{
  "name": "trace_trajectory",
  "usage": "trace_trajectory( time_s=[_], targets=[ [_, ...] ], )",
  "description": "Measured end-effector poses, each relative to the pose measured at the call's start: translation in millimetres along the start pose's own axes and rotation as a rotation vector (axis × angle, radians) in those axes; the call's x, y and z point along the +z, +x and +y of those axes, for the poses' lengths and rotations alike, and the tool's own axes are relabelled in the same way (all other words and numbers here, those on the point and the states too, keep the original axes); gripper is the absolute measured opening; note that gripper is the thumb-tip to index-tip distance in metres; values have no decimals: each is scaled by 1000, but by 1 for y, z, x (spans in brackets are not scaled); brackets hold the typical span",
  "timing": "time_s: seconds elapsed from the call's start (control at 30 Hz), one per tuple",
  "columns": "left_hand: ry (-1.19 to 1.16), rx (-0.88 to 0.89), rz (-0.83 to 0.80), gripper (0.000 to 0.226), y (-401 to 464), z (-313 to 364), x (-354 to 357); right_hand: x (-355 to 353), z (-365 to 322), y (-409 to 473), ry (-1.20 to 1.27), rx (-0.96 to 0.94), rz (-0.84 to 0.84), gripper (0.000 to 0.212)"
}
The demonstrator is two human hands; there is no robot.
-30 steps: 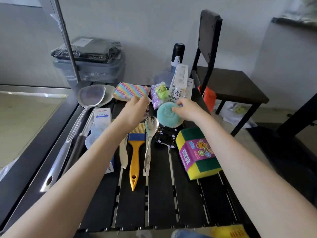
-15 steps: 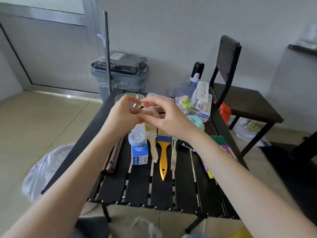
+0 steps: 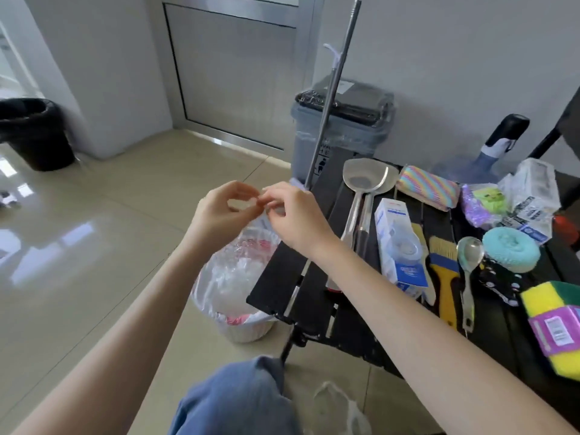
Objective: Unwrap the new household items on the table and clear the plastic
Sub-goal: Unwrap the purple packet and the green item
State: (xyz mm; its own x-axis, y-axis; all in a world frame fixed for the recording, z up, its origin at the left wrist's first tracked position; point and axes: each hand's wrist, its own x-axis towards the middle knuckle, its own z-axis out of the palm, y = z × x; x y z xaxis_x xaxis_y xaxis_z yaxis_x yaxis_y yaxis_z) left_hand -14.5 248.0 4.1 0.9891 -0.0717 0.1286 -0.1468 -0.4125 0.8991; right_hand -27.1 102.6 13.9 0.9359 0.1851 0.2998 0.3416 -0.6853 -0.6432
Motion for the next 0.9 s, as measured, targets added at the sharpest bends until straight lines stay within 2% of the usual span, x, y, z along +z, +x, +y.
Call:
trace_trajectory(
  time_s=[0.1,0.17,0.23,0.33,0.47,0.57,0.63,0.73,0.9],
  targets=[
    [51,-89,-148,37,5,-40,1,26,15,14,-112,82,-224,34],
    [87,-136,-239,53,4,-58,2,33,23,18,-112,128,-262,38],
    [88,-141,-221,52,4,-65,2,29,27,17,-92,155,-233,40],
    [65,-78,-102,38,5,-54,8,8,29,10,-74,133,-159,36],
    [-3,59,21,23,9,-11,35,-47,40,-3,-115,137,6,34],
    [-31,149,18,21,17,31,71,-104,59,-16,-164,179,113,33],
    [14,213,-58,22,25,59,105,-143,80,-27,-194,250,183,33],
    [78,269,-237,35,37,101,162,-197,115,-46,-210,437,244,41],
    [134,159,-530,49,47,154,259,-259,169,-74,-177,759,175,41]
  ],
)
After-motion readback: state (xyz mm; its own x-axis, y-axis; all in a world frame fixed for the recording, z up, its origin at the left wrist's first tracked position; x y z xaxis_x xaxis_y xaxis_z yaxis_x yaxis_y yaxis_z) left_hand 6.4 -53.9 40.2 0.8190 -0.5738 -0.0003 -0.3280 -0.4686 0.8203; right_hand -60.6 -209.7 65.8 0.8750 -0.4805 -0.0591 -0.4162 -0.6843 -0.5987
